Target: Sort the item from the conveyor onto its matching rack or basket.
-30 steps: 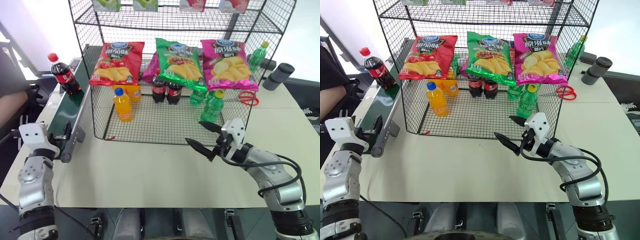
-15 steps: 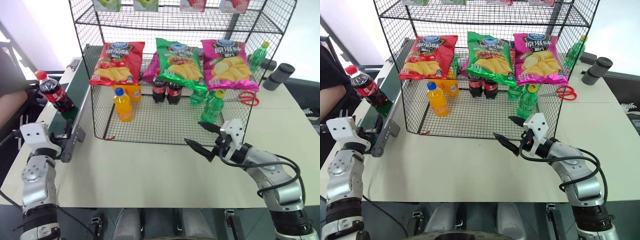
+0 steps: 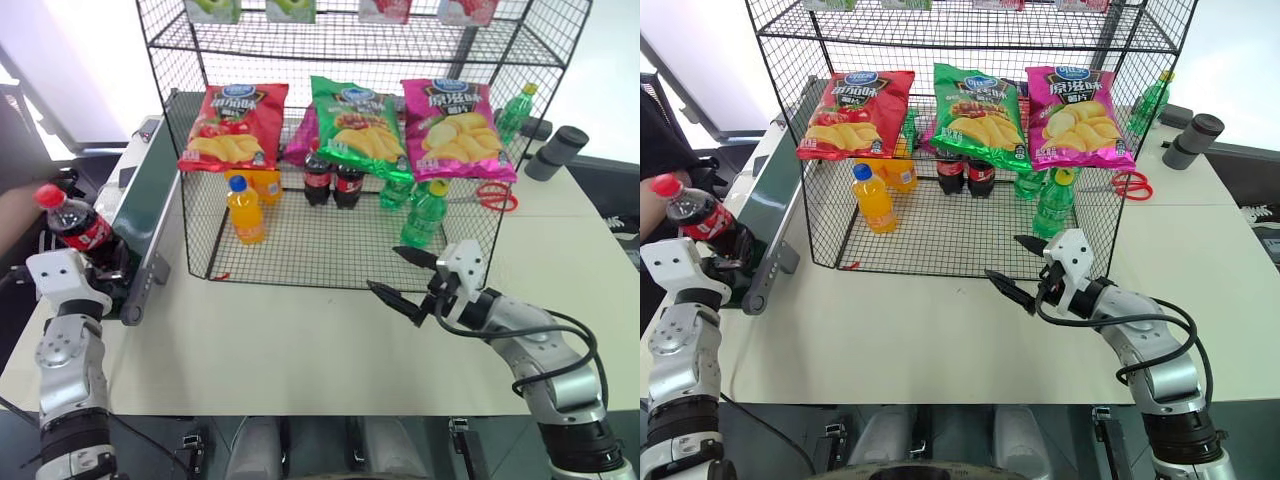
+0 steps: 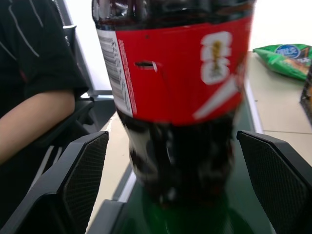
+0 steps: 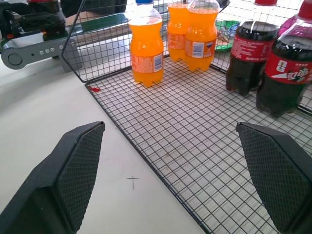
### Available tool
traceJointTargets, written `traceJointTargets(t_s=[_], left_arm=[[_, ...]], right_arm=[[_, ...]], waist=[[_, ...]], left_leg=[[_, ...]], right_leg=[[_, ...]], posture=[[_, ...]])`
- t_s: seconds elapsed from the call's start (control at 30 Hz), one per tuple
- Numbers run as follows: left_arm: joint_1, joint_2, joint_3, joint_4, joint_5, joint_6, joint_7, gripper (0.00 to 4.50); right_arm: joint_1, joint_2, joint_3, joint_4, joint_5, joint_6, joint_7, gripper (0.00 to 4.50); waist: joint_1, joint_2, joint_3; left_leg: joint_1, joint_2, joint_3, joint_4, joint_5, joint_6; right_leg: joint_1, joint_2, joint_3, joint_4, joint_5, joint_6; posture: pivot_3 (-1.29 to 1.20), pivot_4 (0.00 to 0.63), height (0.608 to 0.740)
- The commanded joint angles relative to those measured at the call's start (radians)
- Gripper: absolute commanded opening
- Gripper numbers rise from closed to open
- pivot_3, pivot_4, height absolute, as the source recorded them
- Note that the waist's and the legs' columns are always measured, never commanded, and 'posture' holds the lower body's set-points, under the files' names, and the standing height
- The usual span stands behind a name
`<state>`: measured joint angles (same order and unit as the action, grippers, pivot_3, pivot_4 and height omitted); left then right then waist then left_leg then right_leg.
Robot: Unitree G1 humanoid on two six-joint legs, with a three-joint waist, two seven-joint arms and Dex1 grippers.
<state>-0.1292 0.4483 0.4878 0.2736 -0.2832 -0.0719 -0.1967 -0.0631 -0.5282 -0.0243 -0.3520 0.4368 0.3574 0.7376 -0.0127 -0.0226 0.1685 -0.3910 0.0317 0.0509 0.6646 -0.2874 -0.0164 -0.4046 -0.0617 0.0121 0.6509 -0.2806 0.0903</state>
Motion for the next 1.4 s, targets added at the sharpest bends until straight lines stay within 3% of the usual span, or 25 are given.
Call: traceJointTargets(t_s=[0.03,0.17,0.4,0.67,0.83,1.1,1.4], left_arm=[[-0.011,0.017,0.025,-0.009,-0.010,-0.033,-0.007,4.50],[0.001,0.029,0.030,-0.018,-0.020,-0.042,-0.030,3.02],[0.019,0.117,0.053,-0.150,-0.150,0.020,-0.215,2.99],[0.101,0.304,0.016,-0.485,-0.472,0.367,-0.540,2.99],[0.118,0.358,-0.143,-0.653,-0.498,0.505,-0.630,2.99],[-0.079,0.251,-0.535,-0.646,-0.348,0.480,-0.778,2.99],[-0.242,0.109,-0.702,-0.505,-0.224,0.376,-0.908,2.99]], right_arm=[[0.000,0.003,-0.007,-0.046,0.010,-0.012,0.000,4.49],[-0.001,0.001,-0.009,-0.042,0.010,-0.013,0.002,4.50],[-0.021,-0.004,-0.005,-0.055,0.027,0.009,0.010,4.50],[-0.068,-0.009,-0.015,-0.105,0.158,0.125,0.048,4.50],[-0.097,-0.010,0.008,-0.139,0.205,0.182,0.048,4.50],[-0.155,0.042,0.097,-0.191,0.231,0.231,0.026,4.50],[-0.180,0.078,0.125,-0.184,0.235,0.245,-0.004,4.50]], waist=[[0.000,0.000,0.000],[0.001,0.000,0.000],[-0.001,-0.003,0.001],[-0.005,-0.003,0.001],[-0.004,-0.002,0.002],[-0.003,-0.001,0.002],[-0.001,-0.001,0.002]], left_leg=[[0.000,0.000,0.000,0.000,0.000,0.000],[0.000,0.000,0.000,0.000,0.000,0.000],[-0.001,0.000,-0.001,0.000,0.000,0.000],[-0.002,0.000,-0.001,-0.002,0.000,-0.001],[-0.002,0.000,-0.001,-0.003,0.000,-0.001],[-0.002,0.000,-0.001,-0.003,0.000,-0.001],[-0.004,-0.001,0.000,-0.001,0.000,0.000]], right_leg=[[0.000,0.000,0.000,0.000,0.000,0.000],[0.000,0.000,0.000,0.000,0.000,0.000],[0.000,0.000,0.000,0.000,0.000,0.000],[-0.001,-0.004,0.000,-0.003,-0.002,-0.004],[-0.002,-0.004,0.000,-0.003,-0.002,-0.005],[-0.002,-0.003,0.000,-0.003,-0.002,-0.005],[-0.003,0.002,0.000,-0.002,0.000,-0.001]], posture=[[0.00,0.150,0.740],[0.00,0.150,0.740],[0.00,0.150,0.740],[0.00,0.150,0.740],[0.00,0.150,0.740],[0.00,0.150,0.740],[0.00,0.150,0.740]])
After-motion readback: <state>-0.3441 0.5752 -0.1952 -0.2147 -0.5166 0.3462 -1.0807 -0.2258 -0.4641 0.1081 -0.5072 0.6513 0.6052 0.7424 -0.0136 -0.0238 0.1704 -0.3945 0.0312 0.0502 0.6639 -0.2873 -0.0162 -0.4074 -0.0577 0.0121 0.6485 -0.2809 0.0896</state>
